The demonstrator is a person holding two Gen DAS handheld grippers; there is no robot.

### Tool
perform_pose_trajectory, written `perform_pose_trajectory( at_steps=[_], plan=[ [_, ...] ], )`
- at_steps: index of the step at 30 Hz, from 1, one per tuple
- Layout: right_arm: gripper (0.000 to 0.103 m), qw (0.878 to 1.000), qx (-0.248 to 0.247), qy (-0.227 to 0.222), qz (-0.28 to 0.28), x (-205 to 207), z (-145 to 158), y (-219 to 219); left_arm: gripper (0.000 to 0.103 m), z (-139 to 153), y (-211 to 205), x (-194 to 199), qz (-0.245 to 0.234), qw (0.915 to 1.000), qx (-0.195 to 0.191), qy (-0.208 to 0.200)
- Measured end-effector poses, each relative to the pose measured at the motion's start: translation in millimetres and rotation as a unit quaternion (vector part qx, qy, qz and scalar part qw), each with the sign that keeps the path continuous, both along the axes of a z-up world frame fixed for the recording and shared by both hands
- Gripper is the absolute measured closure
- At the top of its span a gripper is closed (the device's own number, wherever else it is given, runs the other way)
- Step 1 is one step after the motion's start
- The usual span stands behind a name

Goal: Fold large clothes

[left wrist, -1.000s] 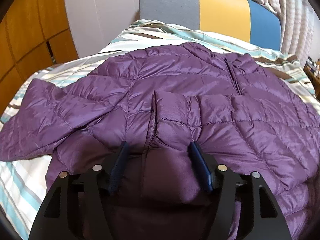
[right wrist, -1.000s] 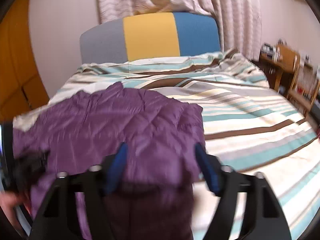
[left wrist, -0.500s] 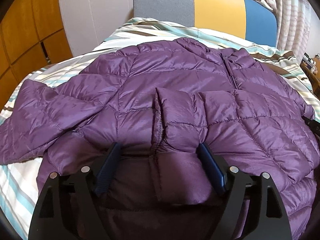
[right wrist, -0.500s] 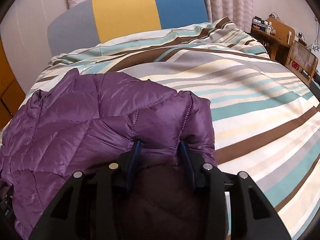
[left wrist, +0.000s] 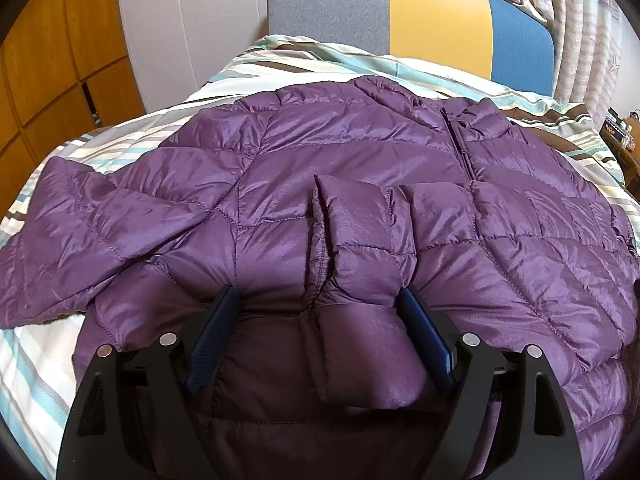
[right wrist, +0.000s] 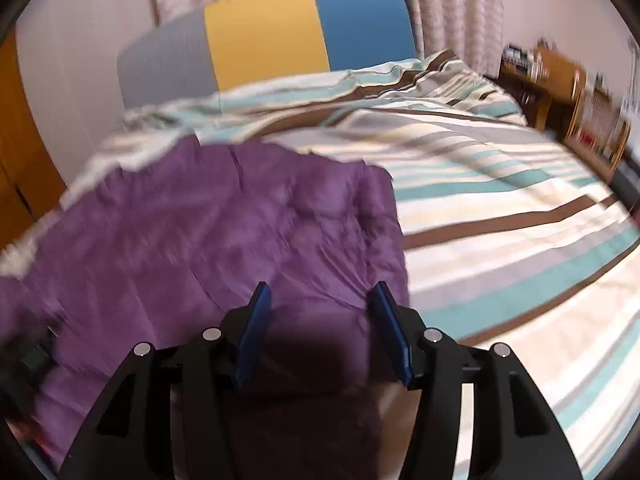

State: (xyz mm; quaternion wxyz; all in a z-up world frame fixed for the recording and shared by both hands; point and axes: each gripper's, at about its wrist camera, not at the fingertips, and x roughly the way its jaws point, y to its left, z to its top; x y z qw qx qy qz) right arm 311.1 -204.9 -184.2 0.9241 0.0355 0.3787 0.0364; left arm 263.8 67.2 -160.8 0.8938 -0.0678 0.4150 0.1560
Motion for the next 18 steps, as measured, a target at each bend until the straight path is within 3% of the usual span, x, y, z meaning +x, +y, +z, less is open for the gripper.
perform_pose_trajectory(
  at_steps=[7, 10, 12, 14, 18],
  plan=[
    [0.048, 0.996, -0.088, 0.006, -0.004, 5.3, -19.7, 26.0, 0.018, 0.1, 1.7, -0.7, -0.002, 1.0000, -0.001, 0.001],
    [0.047, 0.996, -0.092, 0.003, -0.006, 4.8, -23.0, 26.1, 0.014, 1.0, 2.1, -1.0, -0.005, 1.0000, -0.006, 0.000],
    [0.047, 0.996, -0.091, 0.002, -0.006, 5.1, -24.2, 25.5, 0.007, 1.7, 2.3, -0.6, -0.008, 0.9999, -0.013, 0.002],
    [0.047, 0.996, -0.090, 0.002, -0.007, 5.5, -24.0, 25.1, 0.003, 4.3, 5.0, -4.1, -0.017, 0.9993, -0.033, 0.000],
    [0.046, 0.996, -0.090, 0.001, -0.007, 4.6, -23.9, 25.7, 0.003, 17.9, 23.3, -27.9, -0.039, 0.9930, -0.108, -0.031]
  ],
)
